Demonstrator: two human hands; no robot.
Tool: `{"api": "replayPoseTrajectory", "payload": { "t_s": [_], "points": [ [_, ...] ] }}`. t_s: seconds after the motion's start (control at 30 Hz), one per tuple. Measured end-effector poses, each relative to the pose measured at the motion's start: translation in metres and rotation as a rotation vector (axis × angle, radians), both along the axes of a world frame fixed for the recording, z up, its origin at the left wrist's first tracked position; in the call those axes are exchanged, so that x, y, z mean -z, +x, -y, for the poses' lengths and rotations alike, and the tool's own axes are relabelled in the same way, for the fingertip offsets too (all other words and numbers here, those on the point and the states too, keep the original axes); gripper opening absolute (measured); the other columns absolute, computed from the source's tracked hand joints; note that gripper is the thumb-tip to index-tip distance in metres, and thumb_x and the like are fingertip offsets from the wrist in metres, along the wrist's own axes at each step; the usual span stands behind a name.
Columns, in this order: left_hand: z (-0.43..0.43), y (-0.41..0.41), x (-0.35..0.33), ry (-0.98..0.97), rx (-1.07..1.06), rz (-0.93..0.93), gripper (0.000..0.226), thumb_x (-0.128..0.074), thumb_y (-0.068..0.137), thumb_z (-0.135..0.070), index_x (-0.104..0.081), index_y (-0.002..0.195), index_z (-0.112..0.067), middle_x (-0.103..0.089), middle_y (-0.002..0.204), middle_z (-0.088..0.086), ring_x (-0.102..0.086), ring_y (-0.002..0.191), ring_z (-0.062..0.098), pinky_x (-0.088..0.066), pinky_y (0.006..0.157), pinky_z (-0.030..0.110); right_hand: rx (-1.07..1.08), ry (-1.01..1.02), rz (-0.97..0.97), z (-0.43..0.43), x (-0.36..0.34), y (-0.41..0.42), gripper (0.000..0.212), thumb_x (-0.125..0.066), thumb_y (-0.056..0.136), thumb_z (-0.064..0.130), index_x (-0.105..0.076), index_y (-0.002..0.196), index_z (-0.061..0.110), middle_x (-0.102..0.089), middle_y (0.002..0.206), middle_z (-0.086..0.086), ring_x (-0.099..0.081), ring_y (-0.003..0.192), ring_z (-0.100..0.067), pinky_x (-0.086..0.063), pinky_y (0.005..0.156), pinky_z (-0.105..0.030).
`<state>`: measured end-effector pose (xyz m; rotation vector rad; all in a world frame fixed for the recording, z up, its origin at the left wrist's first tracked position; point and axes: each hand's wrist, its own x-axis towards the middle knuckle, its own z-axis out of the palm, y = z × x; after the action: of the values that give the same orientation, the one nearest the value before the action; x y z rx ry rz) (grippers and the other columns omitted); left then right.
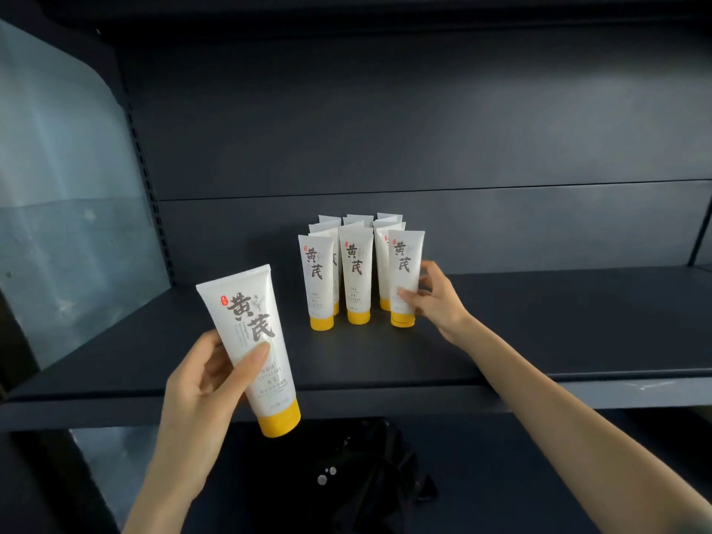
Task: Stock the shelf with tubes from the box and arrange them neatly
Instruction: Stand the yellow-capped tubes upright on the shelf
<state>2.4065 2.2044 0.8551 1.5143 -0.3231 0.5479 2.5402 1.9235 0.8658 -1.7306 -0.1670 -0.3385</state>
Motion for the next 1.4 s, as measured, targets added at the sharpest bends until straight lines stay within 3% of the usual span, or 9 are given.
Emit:
{"api": "replayPoseTrajectory", "payload": {
  "t_s": [0.13, 0.3, 0.53, 0.73, 0.87, 0.97, 1.13, 1.3, 1.4],
  "points": [
    [0.010, 0.012, 0.005, -0.029, -0.001, -0.016, 0.024, -0.067, 0.067, -0.039, -0.068, 0.091, -0.036, -0.073, 0.097, -0.007, -0.069, 0.089, 0.006, -0.056, 0.062, 0.017, -0.037, -0.129, -0.016, -0.004, 0.001, 0.014, 0.041, -0.063, 0.089, 0.006, -0.043, 0.122, 0.018, -0.057, 0.110, 0.003, -0.056, 0.111, -0.021, -0.052, 0.091, -0.040],
    [0.023, 0.021, 0.010, -0.033, 0.032, -0.037, 0.025, -0.068, 0.068, -0.035, -0.068, 0.093, -0.031, -0.073, 0.098, -0.005, -0.069, 0.091, 0.008, -0.057, 0.064, 0.019, 0.037, -0.171, -0.032, -0.003, 0.005, 0.022, 0.045, -0.063, 0.090, 0.012, -0.041, 0.129, 0.015, -0.054, 0.126, -0.004, -0.054, 0.116, -0.021, -0.051, 0.095, -0.044],
    [0.027, 0.025, 0.010, -0.033, 0.042, -0.037, 0.028, -0.068, 0.068, -0.034, -0.067, 0.096, -0.028, -0.073, 0.097, -0.005, -0.069, 0.091, 0.008, -0.055, 0.062, 0.017, 0.109, -0.220, 0.008, -0.005, 0.008, 0.024, 0.048, -0.062, 0.090, 0.013, -0.040, 0.133, 0.013, -0.053, 0.131, -0.004, -0.053, 0.117, -0.018, -0.048, 0.087, -0.028],
    [0.029, 0.022, 0.001, -0.010, 0.038, 0.005, 0.020, -0.068, 0.070, -0.034, -0.068, 0.090, -0.035, -0.073, 0.096, -0.008, -0.068, 0.089, 0.004, -0.053, 0.065, 0.014, 0.150, -0.255, -0.060, 0.002, 0.005, 0.012, 0.052, -0.066, 0.088, 0.022, -0.041, 0.132, 0.012, -0.045, 0.134, -0.008, -0.050, 0.115, -0.016, -0.047, 0.094, -0.030],
    [0.030, 0.021, -0.011, -0.037, -0.012, 0.060, 0.019, -0.068, 0.070, -0.035, -0.069, 0.089, -0.039, -0.072, 0.097, -0.011, -0.067, 0.091, 0.002, -0.052, 0.066, 0.012, 0.265, -0.194, 0.147, -0.001, -0.004, -0.022, 0.046, -0.060, 0.092, 0.022, -0.040, 0.133, 0.019, -0.037, 0.133, 0.003, -0.042, 0.120, -0.007, -0.037, 0.096, -0.024],
    [0.040, 0.022, -0.020, -0.064, -0.009, 0.096, 0.018, -0.069, 0.072, -0.034, -0.068, 0.089, -0.041, -0.072, 0.097, -0.011, -0.068, 0.093, 0.004, -0.056, 0.070, 0.018, 0.106, -0.063, 0.342, -0.031, -0.002, -0.061, 0.037, -0.055, 0.095, 0.024, -0.041, 0.129, 0.026, -0.043, 0.129, 0.013, -0.041, 0.125, 0.001, -0.040, 0.105, -0.031],
    [0.063, 0.020, -0.028, -0.104, 0.061, 0.107, 0.016, -0.071, 0.078, -0.028, -0.068, 0.093, -0.034, -0.073, 0.100, -0.002, -0.069, 0.096, 0.015, -0.056, 0.077, 0.035, -0.178, -0.175, 0.501, -0.079, 0.013, -0.106, 0.076, -0.063, 0.089, 0.038, -0.015, 0.148, 0.039, -0.027, 0.148, 0.017, -0.025, 0.139, -0.001, -0.024, 0.107, -0.009],
    [0.078, 0.010, -0.026, -0.096, 0.100, 0.151, 0.020, -0.073, 0.077, -0.029, -0.068, 0.096, -0.031, -0.072, 0.101, -0.003, -0.069, 0.096, 0.016, -0.055, 0.069, 0.022, -0.107, -0.113, 0.557, -0.092, 0.024, -0.115, 0.077, -0.066, 0.088, 0.017, -0.022, 0.150, 0.032, -0.034, 0.143, 0.014, -0.035, 0.132, 0.004, -0.038, 0.093, -0.003],
    [0.080, 0.007, -0.023, -0.103, 0.070, 0.153, 0.021, -0.076, 0.075, -0.027, -0.067, 0.094, -0.031, -0.071, 0.099, -0.004, -0.068, 0.096, 0.014, -0.055, 0.069, 0.022, 0.005, -0.143, 0.554, -0.090, 0.024, -0.117, 0.071, -0.063, 0.085, 0.030, -0.028, 0.145, 0.043, -0.040, 0.130, 0.021, -0.045, 0.123, -0.001, -0.043, 0.087, -0.007]
  ]
}}
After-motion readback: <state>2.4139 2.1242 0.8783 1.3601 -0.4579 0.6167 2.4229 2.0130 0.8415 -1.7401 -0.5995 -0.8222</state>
